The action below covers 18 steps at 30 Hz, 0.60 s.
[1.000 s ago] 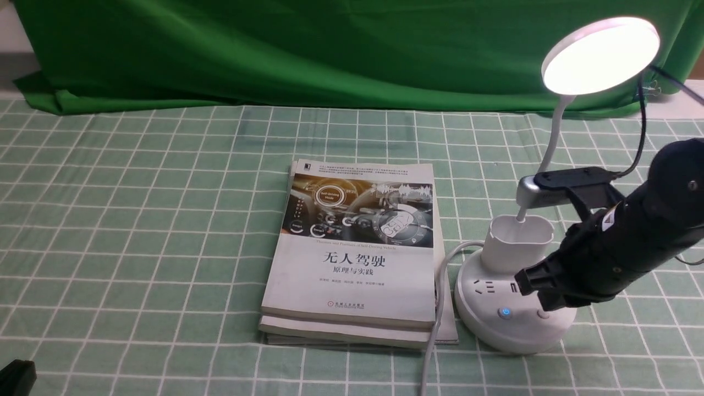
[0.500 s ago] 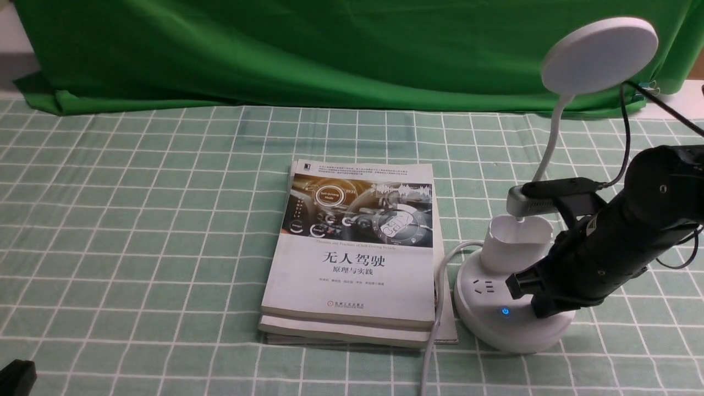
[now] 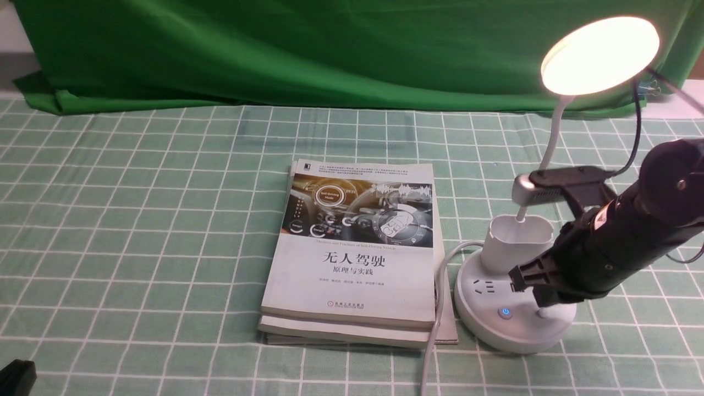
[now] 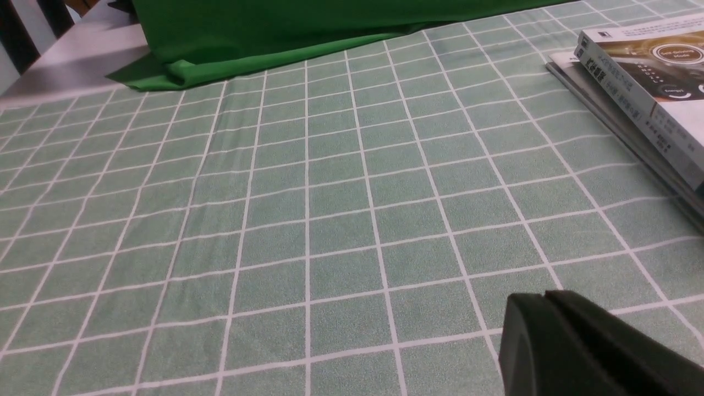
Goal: Turn off the desk lamp on the blue coffee tablecloth by hand.
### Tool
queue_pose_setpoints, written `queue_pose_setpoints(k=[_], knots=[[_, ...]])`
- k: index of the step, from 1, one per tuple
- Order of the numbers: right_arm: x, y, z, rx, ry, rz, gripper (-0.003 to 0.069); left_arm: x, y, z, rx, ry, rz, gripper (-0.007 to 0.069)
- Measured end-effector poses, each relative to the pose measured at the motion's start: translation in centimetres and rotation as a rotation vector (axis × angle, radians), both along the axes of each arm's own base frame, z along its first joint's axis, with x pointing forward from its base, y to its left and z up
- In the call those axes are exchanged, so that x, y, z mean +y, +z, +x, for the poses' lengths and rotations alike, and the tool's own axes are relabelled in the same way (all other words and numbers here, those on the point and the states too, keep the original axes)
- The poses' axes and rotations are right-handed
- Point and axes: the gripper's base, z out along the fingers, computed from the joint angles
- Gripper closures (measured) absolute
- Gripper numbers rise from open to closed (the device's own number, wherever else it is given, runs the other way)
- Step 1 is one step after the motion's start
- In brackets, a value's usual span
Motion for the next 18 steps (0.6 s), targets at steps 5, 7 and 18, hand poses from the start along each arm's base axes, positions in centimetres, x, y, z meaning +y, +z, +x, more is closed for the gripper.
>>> queue_pose_setpoints(k=[5,7,18], knots=[[0.1,-1.2,0.2,0.04,0.0,-0.012,0.0618,0.0,0.0,0.0,0.0,0.0,0.0,0.0624],[0.1,-1.2,0.3,0.039,0.0,-0.012,0.0617,0.0,0.0,0.0,0.0,0.0,0.0,0.0624],[-0.5,4.4,-3.6,-0.124,0.0,0.05,0.0617,0.0,0.0,0.0,0.0,0.0,0.0,0.0624]])
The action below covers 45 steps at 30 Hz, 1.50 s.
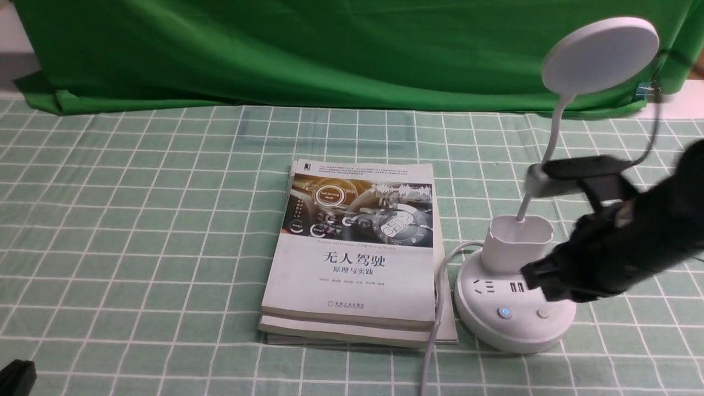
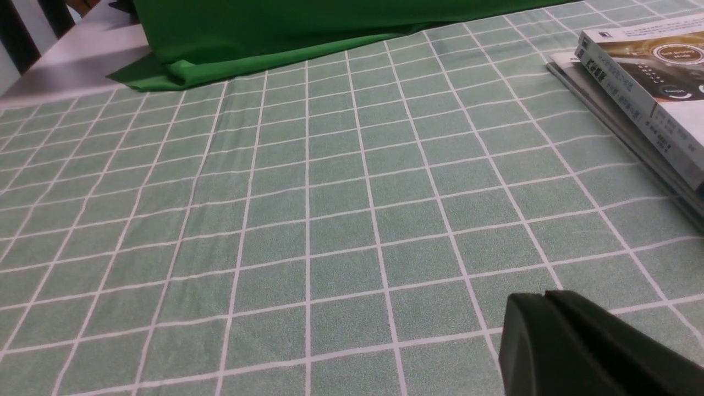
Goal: Turn off the desk lamp on the blue coffee tablecloth by hand.
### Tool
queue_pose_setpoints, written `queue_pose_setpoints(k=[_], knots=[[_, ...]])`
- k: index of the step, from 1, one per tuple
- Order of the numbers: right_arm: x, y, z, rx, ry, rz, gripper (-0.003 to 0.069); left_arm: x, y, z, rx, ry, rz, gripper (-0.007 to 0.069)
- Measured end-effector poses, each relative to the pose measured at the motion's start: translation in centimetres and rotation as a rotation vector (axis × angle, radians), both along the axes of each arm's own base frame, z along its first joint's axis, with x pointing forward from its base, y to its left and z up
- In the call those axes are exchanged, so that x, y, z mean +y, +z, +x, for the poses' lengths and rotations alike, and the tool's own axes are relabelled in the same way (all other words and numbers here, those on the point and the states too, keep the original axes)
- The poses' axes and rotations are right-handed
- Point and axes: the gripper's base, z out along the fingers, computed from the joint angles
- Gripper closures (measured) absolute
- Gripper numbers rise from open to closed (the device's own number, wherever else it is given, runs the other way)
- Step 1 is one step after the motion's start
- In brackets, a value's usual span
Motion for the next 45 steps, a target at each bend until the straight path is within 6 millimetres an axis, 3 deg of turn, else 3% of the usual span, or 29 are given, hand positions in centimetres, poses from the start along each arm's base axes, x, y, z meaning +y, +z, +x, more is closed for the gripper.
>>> queue_pose_setpoints(k=[4,8,14,20,26,28,32,38,42,45], knots=[[-1.4,1.2,-3.8,-0.086,-0.029,0.039,0.0616,0.0,0.0,0.0,0.0,0.0,0.0,0.0624],[-2.7,0.4,-7.2,-0.212,-0.067,0.088,0.0613,0.0,0.0,0.0,0.0,0.0,0.0,0.0624],[-4.1,-0.9,-10.8,-0.362,-0.15,0.18,0.0591,0.0,0.0,0.0,0.0,0.0,0.0,0.0624],[-4.7,-2.2,-12.6,-0.382,-0.171,0.2,0.0575,0.0,0.0,0.0,0.0,0.0,0.0,0.0624],[-4.8,-1.9,-12.8,-0.429,-0.165,0.21,0.0587,0.0,0.0,0.0,0.0,0.0,0.0,0.0624],[-5.4,-1.4,-13.3,-0.504,-0.145,0.193,0.0626,0.0,0.0,0.0,-0.001,0.0,0.0,0.0624],[-6.6,-1.1,-14.4,-0.619,-0.164,0.168,0.0634,0.0,0.0,0.0,0.0,0.0,0.0,0.0624],[-8.5,-3.0,-17.9,-0.876,-0.218,0.113,0.0631,0.0,0.0,0.0,0.0,0.0,0.0,0.0624],[-8.9,-4.5,-19.2,-0.954,-0.247,0.104,0.0631,0.0,0.0,0.0,0.0,0.0,0.0,0.0624],[-9.0,-4.7,-19.7,-1.011,-0.251,0.112,0.0631,0.0,0.0,0.0,0.0,0.0,0.0,0.0624]])
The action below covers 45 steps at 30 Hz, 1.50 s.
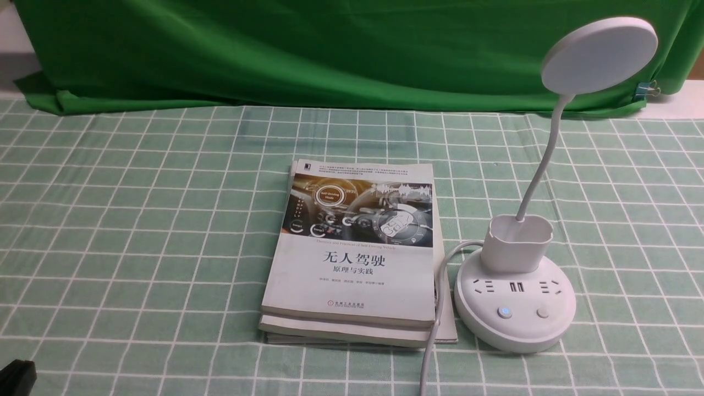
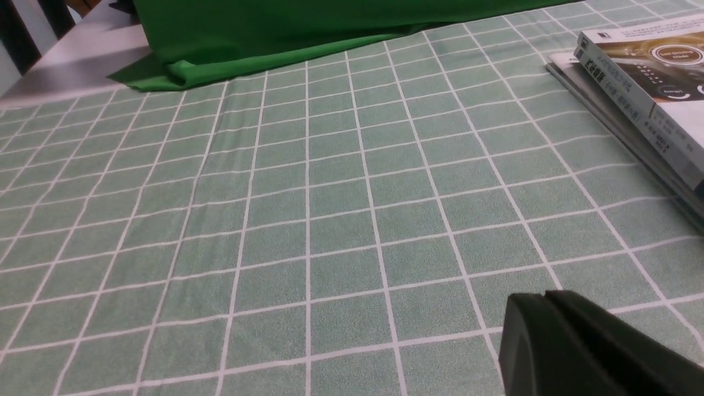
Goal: Turn off the desk lamp on the blue coffee tablecloth by hand.
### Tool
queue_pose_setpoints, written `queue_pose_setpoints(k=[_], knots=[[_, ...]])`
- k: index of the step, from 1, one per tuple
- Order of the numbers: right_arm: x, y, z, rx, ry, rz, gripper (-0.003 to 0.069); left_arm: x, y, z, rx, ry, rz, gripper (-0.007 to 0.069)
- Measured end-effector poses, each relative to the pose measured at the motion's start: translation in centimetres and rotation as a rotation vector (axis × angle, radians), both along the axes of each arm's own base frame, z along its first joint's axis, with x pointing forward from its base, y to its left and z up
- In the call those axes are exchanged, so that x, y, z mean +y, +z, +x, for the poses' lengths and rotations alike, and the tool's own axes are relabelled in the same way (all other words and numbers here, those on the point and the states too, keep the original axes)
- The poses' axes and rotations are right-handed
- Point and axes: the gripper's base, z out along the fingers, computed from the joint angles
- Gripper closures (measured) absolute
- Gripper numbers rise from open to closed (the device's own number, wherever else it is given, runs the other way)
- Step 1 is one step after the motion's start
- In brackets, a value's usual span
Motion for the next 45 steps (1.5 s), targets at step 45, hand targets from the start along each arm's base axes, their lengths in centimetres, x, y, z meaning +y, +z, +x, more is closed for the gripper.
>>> queue_pose_setpoints(k=[45], knots=[[0.05,-0.03,-0.17,-0.005,0.011,0.001,0.0521,0.0,0.0,0.0,0.0,0.0,0.0,0.0624]])
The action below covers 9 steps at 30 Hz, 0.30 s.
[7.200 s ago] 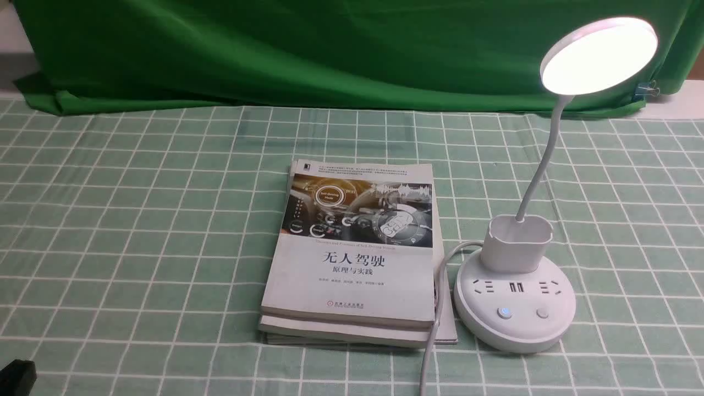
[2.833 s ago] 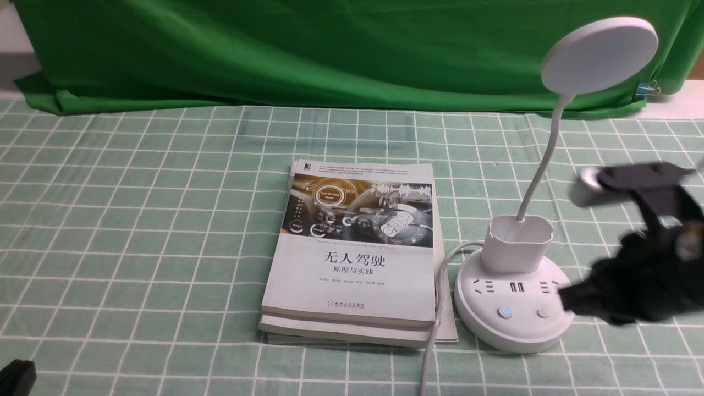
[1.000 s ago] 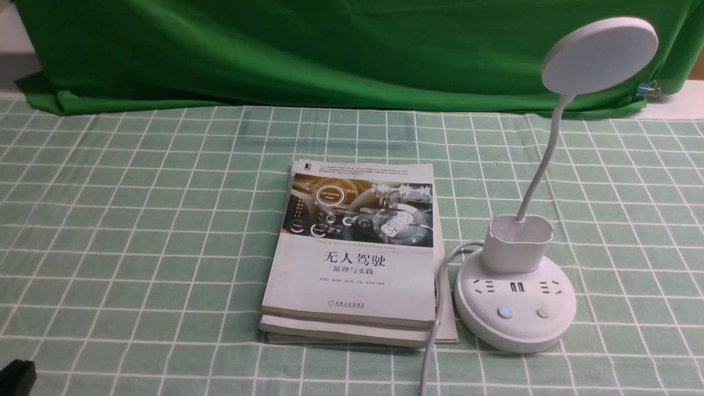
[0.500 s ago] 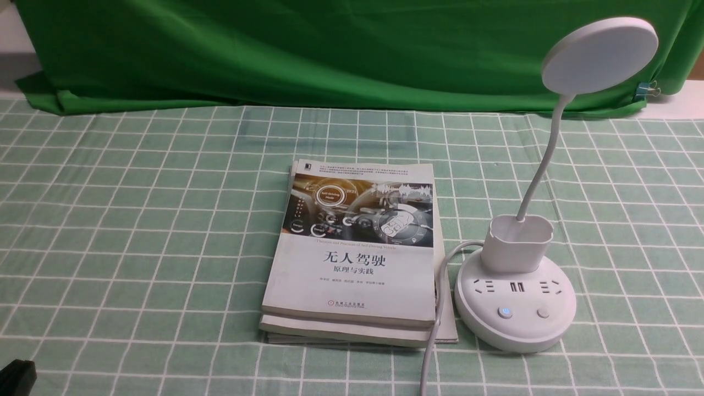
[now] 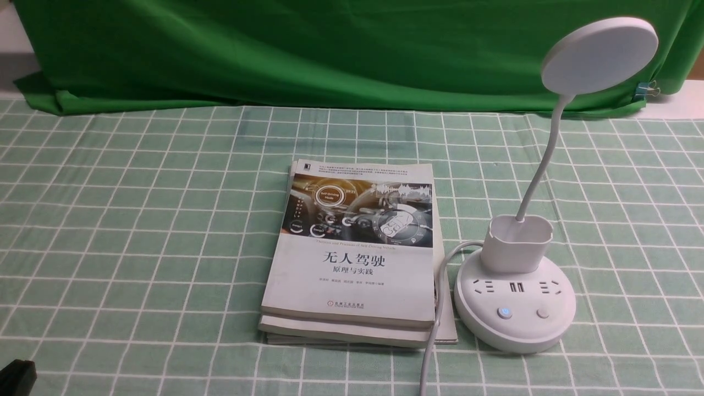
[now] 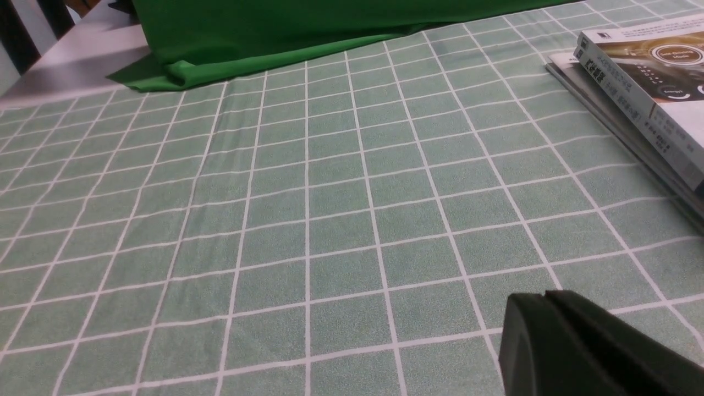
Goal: Turn off the desk lamp on the blue coffee tablecloth by hand.
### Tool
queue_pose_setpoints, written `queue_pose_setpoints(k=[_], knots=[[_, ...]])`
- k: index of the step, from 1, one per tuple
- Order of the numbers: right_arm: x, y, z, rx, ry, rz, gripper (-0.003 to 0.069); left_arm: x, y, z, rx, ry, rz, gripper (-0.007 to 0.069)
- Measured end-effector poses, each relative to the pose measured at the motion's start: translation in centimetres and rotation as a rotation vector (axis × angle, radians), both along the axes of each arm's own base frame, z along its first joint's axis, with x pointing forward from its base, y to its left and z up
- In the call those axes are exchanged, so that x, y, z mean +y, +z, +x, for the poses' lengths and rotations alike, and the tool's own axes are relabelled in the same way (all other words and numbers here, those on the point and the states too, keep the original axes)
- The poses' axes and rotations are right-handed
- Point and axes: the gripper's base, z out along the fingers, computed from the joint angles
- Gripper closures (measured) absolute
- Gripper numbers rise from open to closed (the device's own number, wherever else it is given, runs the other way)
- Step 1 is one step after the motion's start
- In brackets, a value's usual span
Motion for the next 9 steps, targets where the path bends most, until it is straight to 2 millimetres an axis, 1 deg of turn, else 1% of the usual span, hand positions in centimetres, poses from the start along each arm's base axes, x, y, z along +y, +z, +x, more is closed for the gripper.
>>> queue_pose_setpoints(k=[9], knots=[[0.0,0.0,0.0,0.0,0.0,0.0,0.0499,0.0,0.0,0.0,0.0,0.0,0.0,0.0624]])
